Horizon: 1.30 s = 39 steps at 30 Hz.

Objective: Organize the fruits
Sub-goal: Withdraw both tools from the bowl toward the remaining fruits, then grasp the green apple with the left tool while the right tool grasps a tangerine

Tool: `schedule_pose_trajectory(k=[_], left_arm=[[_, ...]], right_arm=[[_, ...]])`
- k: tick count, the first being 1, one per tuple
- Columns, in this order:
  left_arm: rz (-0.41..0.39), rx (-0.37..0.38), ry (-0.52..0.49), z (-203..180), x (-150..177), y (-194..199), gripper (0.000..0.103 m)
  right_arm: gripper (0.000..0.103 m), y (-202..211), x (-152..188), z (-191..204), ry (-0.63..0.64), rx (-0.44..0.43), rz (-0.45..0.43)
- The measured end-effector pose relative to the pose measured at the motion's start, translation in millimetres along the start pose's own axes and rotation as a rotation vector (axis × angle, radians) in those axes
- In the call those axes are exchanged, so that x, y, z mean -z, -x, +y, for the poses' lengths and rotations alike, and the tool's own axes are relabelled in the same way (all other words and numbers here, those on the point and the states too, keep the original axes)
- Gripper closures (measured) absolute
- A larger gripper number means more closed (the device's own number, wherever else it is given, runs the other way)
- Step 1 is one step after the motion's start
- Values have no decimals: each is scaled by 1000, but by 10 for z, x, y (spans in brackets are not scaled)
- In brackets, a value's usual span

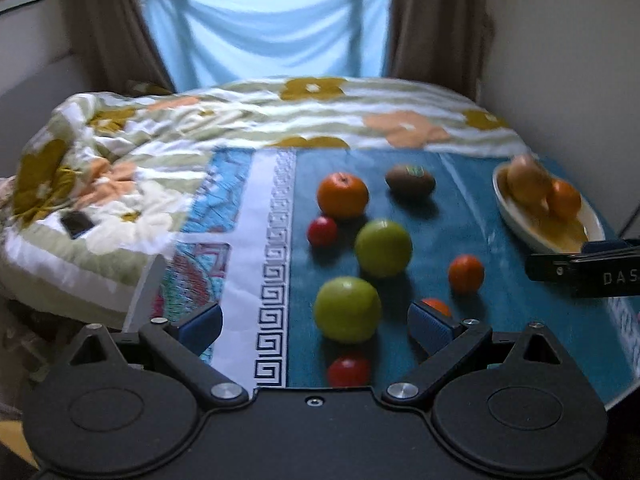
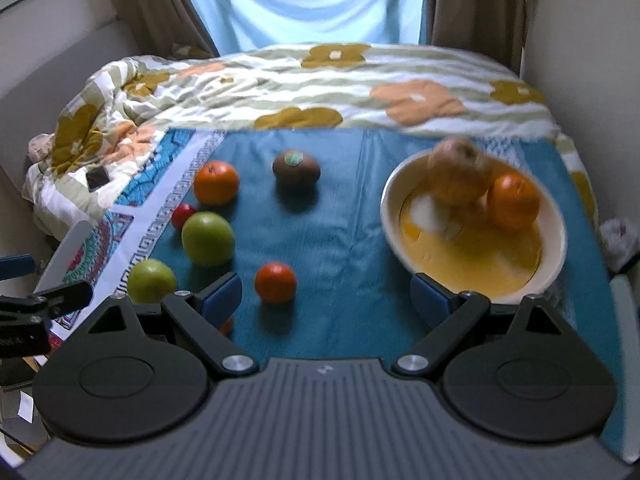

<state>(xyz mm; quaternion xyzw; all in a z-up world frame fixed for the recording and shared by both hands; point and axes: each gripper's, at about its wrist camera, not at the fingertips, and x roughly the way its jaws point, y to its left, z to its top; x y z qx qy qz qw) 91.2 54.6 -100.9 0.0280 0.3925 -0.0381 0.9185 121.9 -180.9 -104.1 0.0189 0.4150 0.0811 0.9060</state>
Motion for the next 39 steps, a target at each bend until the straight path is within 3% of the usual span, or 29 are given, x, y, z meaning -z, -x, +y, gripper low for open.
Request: schedule_pose_trajectory(k=[11, 18, 20, 39], left_arm=[[44, 81, -92, -2, 27, -546, 16], [75, 147, -93, -29, -12, -706, 37], [78, 176, -98, -51, -21, -722, 47], [66, 115, -111, 40, -16, -704, 48]], right_arm=[[0, -425, 195, 52, -55, 14, 36], [1, -566, 169, 120, -52, 6, 51], [7, -594, 159, 132, -49, 0, 53], [37, -832, 84, 267, -39, -47, 84]])
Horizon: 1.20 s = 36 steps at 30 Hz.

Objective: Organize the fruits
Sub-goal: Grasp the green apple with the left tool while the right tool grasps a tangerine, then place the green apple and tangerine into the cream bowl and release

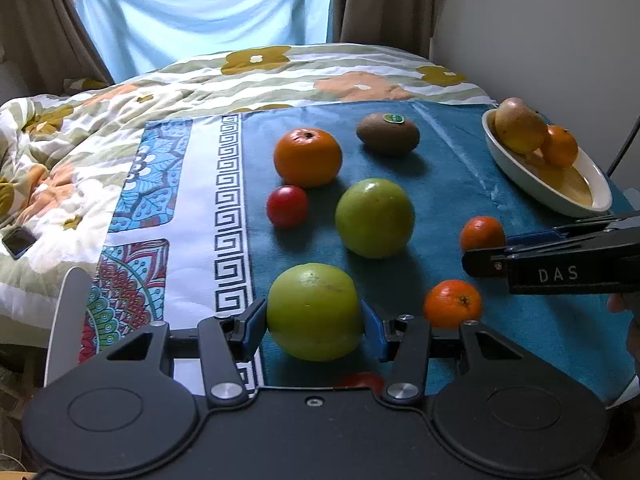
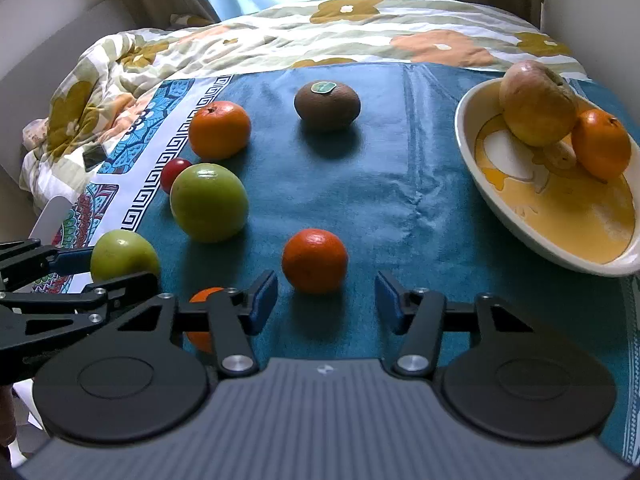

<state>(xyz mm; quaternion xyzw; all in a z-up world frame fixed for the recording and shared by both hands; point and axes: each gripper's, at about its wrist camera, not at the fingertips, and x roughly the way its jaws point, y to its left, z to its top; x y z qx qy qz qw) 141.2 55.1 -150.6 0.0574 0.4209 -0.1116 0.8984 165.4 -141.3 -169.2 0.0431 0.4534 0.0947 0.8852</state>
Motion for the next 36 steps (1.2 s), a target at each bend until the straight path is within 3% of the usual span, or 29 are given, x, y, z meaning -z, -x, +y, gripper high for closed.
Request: schedule_pose_trajectory(k=[7, 23, 36], left_arm=[[-7, -24, 28, 67, 20, 45, 48], [-78, -54, 91, 84, -94, 574, 48], [-143, -64, 84, -483, -323, 1037, 48]], right_arm=[[51, -58, -60, 75, 18, -2, -4], [52, 361, -246, 132, 8, 3, -72], [52, 1171, -208, -257, 9, 6, -144]])
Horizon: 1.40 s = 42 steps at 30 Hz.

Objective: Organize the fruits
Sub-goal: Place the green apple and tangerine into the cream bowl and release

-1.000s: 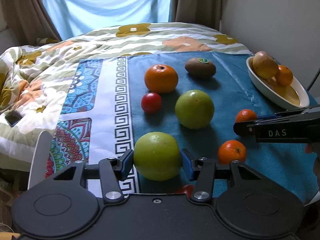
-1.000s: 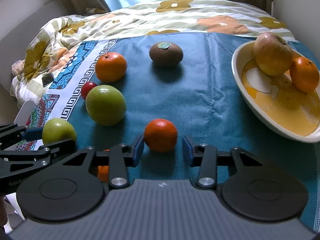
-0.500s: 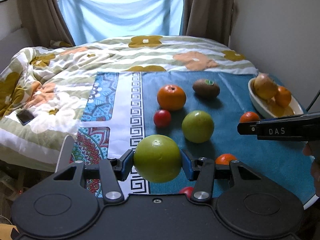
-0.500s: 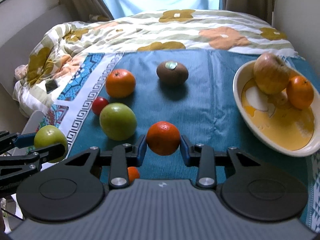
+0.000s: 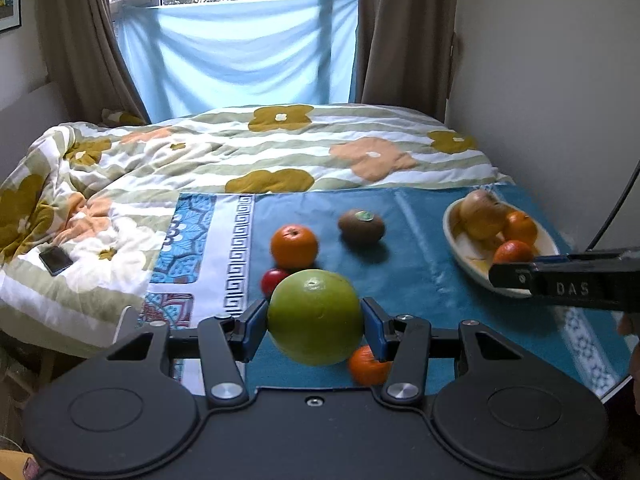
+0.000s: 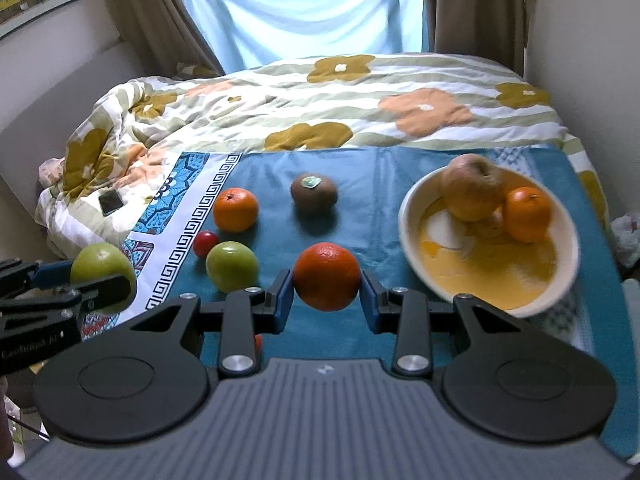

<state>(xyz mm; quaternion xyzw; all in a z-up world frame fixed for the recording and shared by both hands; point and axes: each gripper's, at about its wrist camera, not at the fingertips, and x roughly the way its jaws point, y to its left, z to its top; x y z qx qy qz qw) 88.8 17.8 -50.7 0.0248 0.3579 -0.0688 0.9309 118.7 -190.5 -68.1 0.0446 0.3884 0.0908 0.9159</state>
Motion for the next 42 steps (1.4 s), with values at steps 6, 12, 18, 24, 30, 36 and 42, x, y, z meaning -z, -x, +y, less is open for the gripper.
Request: schedule_pose_trajectory(k=[6, 12, 18, 24, 30, 36, 42], left_arm=[[-7, 6, 6, -446, -81, 44, 48], [3, 43, 18, -947, -177, -71, 48], [20, 62, 9, -1422, -268, -363, 48], [45, 69, -11, -1806, -324, -743, 48], [89, 78, -37, -2083, -336, -1147, 48], [136, 88, -91, -2313, -317, -1486, 48], [174, 109, -144, -2481, -302, -1646, 48]], right_arm=[[52, 239, 19, -462, -11, 8, 3], [52, 357, -4, -1010, -24, 32, 3], [52, 288, -76, -1507, -21, 42, 14], [52, 95, -154, -1910, -2, 34, 29], [52, -135, -222, -2176, 7, 27, 44], [52, -324, -253, -2391, -5, 19, 64], [52, -404, -248, -2509, -23, 21, 80]])
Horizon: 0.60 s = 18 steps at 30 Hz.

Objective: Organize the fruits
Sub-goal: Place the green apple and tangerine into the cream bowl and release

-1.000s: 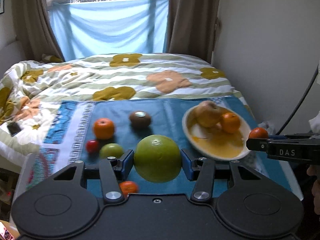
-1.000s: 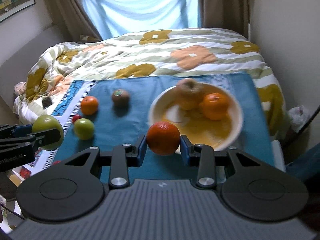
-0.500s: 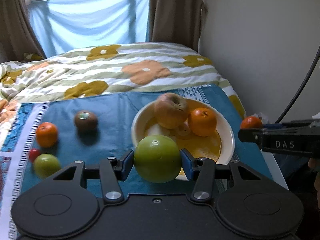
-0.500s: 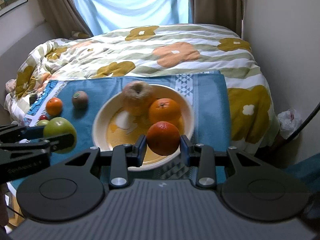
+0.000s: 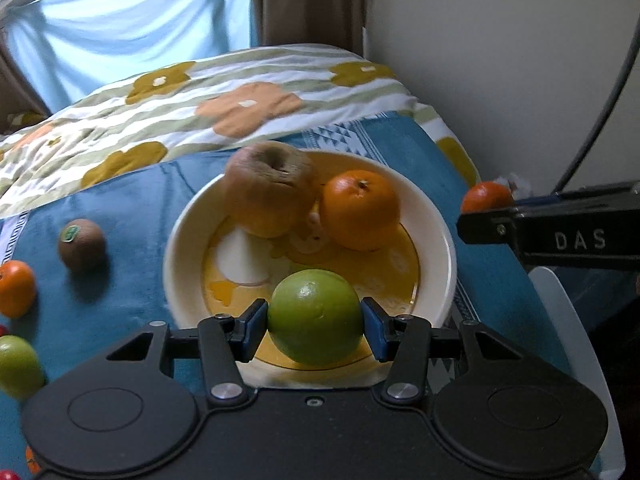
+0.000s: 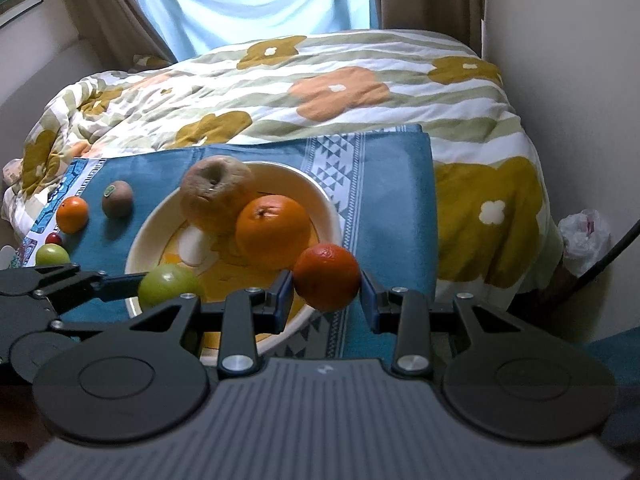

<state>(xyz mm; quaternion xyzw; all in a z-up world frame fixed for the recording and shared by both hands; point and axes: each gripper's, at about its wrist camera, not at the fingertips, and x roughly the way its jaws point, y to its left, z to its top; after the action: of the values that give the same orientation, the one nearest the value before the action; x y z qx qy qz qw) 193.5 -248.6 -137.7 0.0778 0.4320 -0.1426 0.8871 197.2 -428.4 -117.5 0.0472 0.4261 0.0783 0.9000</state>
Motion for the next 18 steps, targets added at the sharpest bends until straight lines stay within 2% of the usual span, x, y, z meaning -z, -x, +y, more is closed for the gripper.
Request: schedule_pose_trajectory(k=[2, 4, 5, 18], left_arm=[[-9, 1, -11, -28, -9, 8, 45], [-31, -2, -14, -31, -30, 56, 16], [-47, -4, -12, -17, -35, 96, 12], [-74, -51, 70, 299, 68, 491, 12]], right_arm=[[52, -4, -5, -27, -7, 2, 1], [52, -7, -22, -45, -15, 1, -1], [52, -6, -27, -54, -18, 0, -2], [52, 16, -40, 93, 0, -34, -4]])
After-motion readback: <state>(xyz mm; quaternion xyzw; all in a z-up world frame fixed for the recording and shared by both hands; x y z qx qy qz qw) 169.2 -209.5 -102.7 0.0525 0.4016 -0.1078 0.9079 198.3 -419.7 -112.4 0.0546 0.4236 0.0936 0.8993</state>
